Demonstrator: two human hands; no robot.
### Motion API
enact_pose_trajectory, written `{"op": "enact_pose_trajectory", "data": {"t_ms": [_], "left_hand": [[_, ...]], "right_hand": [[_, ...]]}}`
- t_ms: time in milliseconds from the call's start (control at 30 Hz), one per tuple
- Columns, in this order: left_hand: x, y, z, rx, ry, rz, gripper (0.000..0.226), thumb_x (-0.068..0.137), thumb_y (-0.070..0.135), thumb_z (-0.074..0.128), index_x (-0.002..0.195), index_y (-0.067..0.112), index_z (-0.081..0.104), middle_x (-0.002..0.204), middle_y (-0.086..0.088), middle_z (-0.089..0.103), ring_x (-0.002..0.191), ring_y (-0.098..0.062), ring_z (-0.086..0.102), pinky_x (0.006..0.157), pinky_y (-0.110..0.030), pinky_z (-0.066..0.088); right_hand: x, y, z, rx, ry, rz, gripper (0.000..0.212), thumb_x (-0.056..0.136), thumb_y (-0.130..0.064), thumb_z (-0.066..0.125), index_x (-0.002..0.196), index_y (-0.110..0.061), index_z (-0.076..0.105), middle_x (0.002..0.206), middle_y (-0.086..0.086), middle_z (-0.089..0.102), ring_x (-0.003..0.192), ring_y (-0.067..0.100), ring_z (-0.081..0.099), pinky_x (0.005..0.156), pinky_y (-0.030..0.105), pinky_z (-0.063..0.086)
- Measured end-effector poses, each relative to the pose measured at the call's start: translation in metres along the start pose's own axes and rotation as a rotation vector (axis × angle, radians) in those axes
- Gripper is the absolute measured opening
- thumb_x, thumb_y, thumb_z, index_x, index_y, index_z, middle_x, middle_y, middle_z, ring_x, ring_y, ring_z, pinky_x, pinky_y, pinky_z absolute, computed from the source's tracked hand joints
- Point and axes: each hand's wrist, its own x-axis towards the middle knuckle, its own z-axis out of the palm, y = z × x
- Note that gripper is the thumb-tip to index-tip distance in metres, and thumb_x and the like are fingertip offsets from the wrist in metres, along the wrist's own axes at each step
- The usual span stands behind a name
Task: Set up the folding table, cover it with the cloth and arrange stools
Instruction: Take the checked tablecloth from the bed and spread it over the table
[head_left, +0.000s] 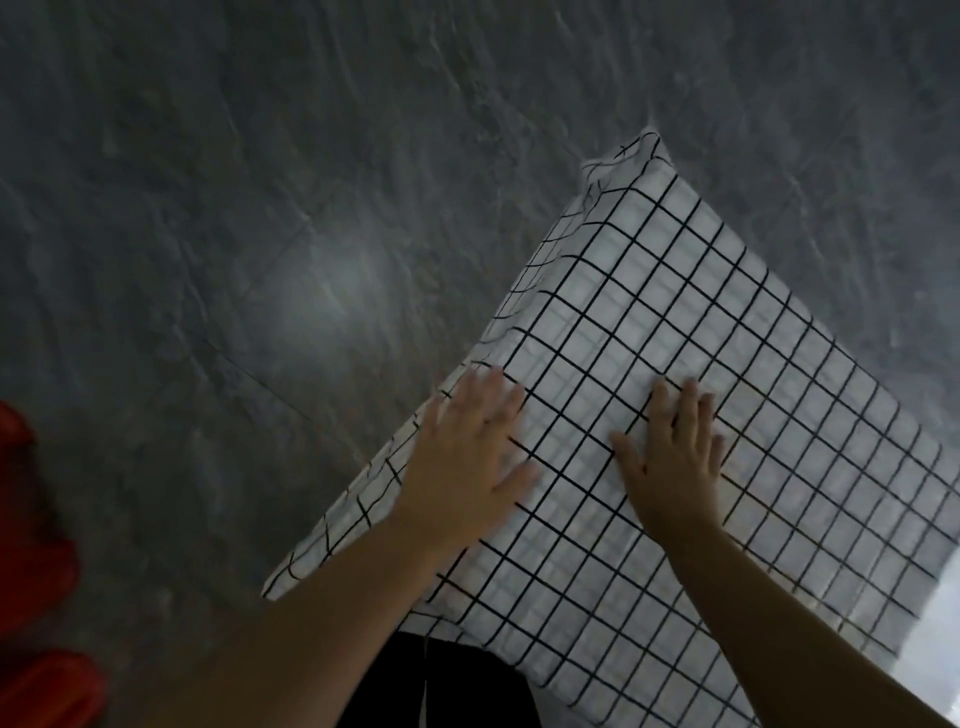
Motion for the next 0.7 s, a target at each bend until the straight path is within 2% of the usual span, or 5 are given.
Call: {"op": "enact_pose_trajectory", "data": {"t_ms": [67,200,400,500,700], "left_hand": [[0.011,0.006,0.024,0.147,-0.126,0.011,0.072,0.090,0.057,0.021,0.149,0.018,0.012,0.158,-0.007,0.002,0.143,-0.028,-0.006,0.114,-0.052,0.012],[0.037,0.001,0.046,0.329,-0.130,0.024,0.074,0.088,0.057,0.023,0.150,0.018,0.009,0.158,-0.008,-0.004,0.143,-0.030,-0.010,0.114,-0.054,0.008],[0.033,-0.010,0.044,0.345,-0.141,0.075,0.081,0.086,0.063,0.034,0.150,0.018,0.011,0.158,-0.009,0.004,0.144,-0.031,0.000,0.109,-0.057,0.020],[0.027,-0.010,0.041,0.351,-0.132,0.067,0.082,0.085,0.063,0.036,0.149,0.016,0.015,0.158,-0.010,0.005,0.144,-0.032,0.002,0.109,-0.060,0.017],[0.043,0.011,0.041,0.396,-0.150,0.249,0.079,0.090,0.063,0.031,0.149,0.014,0.013,0.158,-0.009,0.002,0.144,-0.029,0.002,0.113,-0.056,0.005]], "right_hand": [[0.007,0.003,0.002,-0.034,-0.002,0.007,0.075,0.091,-0.060,0.023,0.149,-0.026,-0.010,0.156,0.007,-0.019,0.140,0.024,-0.025,0.114,0.055,-0.002],[0.028,0.010,-0.006,-0.029,0.043,0.038,0.074,0.090,-0.063,0.022,0.148,-0.030,-0.011,0.157,0.004,-0.016,0.141,0.022,-0.022,0.113,0.056,-0.001],[0.024,0.012,-0.005,-0.061,0.044,0.026,0.075,0.090,-0.066,0.021,0.148,-0.031,-0.010,0.157,0.005,-0.015,0.142,0.024,-0.020,0.114,0.054,-0.001],[0.023,0.012,-0.009,-0.023,0.037,-0.008,0.076,0.089,-0.067,0.019,0.148,-0.030,-0.011,0.156,0.004,-0.019,0.142,0.023,-0.022,0.113,0.051,-0.006],[0.035,0.062,-0.016,0.063,0.173,0.257,0.071,0.094,-0.057,0.022,0.148,-0.027,-0.013,0.155,0.004,-0.023,0.140,0.023,-0.026,0.113,0.057,-0.004]]}}
